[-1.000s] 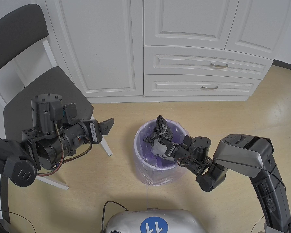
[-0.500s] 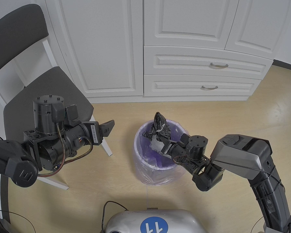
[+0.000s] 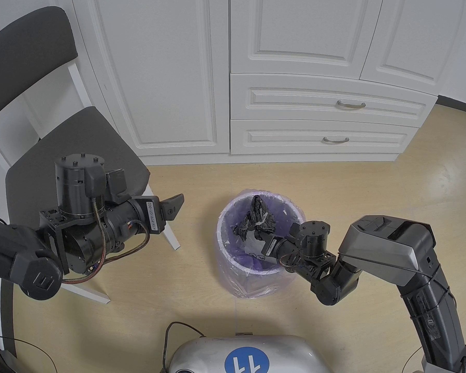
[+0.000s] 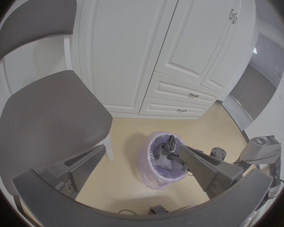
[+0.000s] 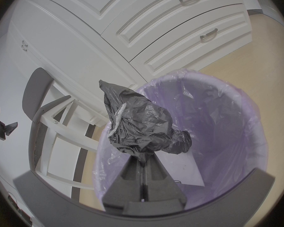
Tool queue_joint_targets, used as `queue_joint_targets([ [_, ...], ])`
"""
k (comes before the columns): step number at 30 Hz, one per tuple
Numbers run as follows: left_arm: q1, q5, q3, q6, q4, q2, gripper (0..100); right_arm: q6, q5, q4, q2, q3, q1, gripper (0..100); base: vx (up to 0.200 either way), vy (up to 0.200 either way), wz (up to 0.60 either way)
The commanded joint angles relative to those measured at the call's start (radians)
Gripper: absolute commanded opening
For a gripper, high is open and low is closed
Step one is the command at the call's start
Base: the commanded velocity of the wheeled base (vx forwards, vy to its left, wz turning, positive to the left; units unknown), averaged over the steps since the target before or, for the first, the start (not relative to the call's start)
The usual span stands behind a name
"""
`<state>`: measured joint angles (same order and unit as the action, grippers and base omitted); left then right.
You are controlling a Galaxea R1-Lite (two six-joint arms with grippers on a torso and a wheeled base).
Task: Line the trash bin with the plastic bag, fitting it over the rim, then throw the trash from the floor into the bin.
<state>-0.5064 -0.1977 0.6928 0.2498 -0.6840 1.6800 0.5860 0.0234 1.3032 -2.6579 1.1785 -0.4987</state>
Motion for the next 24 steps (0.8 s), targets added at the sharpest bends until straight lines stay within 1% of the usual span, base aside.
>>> queue_joint_targets([
  [1,0.000,0.000,0.001,0.000,0.000,0.009,100,0.000,0.001,-0.028,-0.001,0.016,-0.001,0,0.000,0.000,0.00],
  [6,-0.001,0.000,0.004,-0.001,0.000,0.020,100,0.000,0.001,-0.062,0.013,0.046,-0.001,0,0.000,0.000,0.00],
  [9,-0.003,0.000,0.005,-0.001,0.000,0.023,100,0.000,0.001,-0.111,0.062,0.072,-0.006,0,0.000,0.000,0.00],
  [11,-0.003,0.000,0.004,-0.001,0.000,0.027,100,0.000,0.000,-0.173,0.078,0.104,-0.012,0,0.000,0.000,0.00],
  [13,-0.003,-0.002,0.005,-0.001,0.000,0.038,100,0.002,-0.010,-0.326,0.098,0.176,-0.020,0,0.000,0.000,0.00],
  [14,-0.003,-0.002,0.005,-0.001,0.000,0.038,100,0.002,-0.013,-0.354,0.099,0.191,-0.020,0,0.000,0.000,0.00],
  [16,-0.003,-0.003,0.007,-0.001,0.000,0.052,100,0.012,-0.026,-0.484,0.093,0.262,-0.024,0,0.000,0.000,0.00],
  [20,-0.006,-0.003,0.008,-0.003,-0.002,0.075,100,0.014,-0.091,-0.614,0.049,0.366,-0.026,0,0.000,0.000,0.00],
  [24,-0.008,-0.005,0.007,-0.003,-0.003,0.093,100,0.015,-0.120,-0.706,0.009,0.432,-0.026,0,0.000,0.000,0.00],
])
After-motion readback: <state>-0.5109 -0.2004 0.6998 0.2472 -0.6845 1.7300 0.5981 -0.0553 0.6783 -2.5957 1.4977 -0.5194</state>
